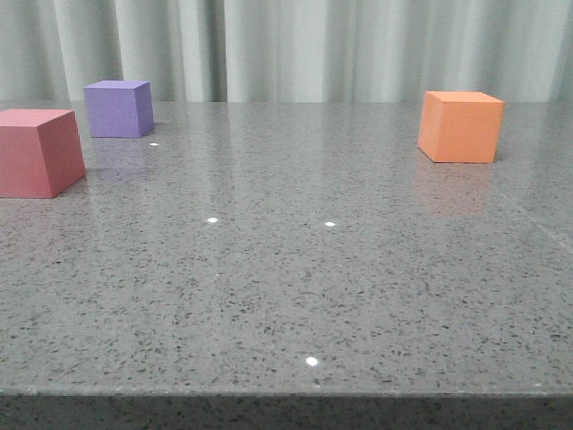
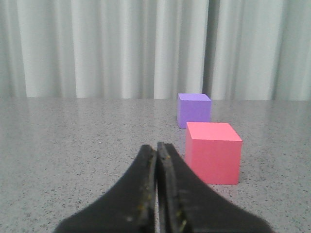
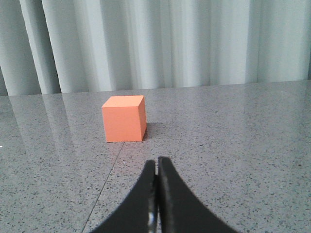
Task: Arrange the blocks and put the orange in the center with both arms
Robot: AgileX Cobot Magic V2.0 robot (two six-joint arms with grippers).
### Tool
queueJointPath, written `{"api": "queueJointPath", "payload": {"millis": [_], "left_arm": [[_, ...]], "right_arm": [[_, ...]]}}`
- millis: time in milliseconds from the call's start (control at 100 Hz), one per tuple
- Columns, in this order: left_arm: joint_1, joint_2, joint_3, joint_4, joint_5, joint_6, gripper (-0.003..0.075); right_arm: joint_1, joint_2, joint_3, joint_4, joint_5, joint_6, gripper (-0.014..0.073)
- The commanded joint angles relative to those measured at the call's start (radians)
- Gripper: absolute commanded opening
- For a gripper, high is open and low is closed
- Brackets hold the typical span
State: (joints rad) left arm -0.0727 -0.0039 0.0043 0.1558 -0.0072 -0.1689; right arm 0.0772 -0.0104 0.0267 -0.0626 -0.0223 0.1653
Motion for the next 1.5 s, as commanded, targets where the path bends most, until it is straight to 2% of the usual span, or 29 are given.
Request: {"api": "queueJointPath", "payload": {"millis": [0, 250, 400, 650, 1040, 1170, 1410, 1490], "left_arm": [[0.001, -0.033, 0.044, -0.008, -0.082, -0.008, -0.002], [0.001, -0.033, 0.044, -0.008, -0.082, -0.008, -0.002], [0.001, -0.033, 0.044, -0.008, -0.082, -0.008, -0.002], [0.001, -0.033, 0.044, -0.008, -0.082, -0.008, -0.002], [0.001, -0.033, 0.044, -0.008, -0.082, -0.008, -0.002], [0.001, -0.033, 0.044, -0.008, -0.082, -0.008, -0.002], [0.001, -0.033, 0.044, -0.008, -0.082, -0.008, -0.002], [0.001, -0.033, 0.044, -0.008, -0.082, -0.008, -0.002]], "right_arm": [[-0.005, -0.019, -0.01, -0.003, -0.086, -0.007, -0.0069], [-0.005, -0.019, -0.014, -0.003, -0.103, -0.007, -0.0069], [-0.005, -0.019, -0.075, -0.003, -0.08, -0.007, -0.0069], [-0.005, 0.062, -0.345, -0.006, 0.24, -0.007, -0.0069], [-0.005, 0.469, -0.82, -0.001, 0.768, -0.007, -0.0069], [-0.005, 0.571, -0.886, 0.018, 0.833, -0.007, -0.0069], [-0.005, 0.639, -0.888, 0.019, 0.872, -0.007, -0.0059], [-0.005, 0.645, -0.888, 0.019, 0.903, -0.007, 0.0011]]}}
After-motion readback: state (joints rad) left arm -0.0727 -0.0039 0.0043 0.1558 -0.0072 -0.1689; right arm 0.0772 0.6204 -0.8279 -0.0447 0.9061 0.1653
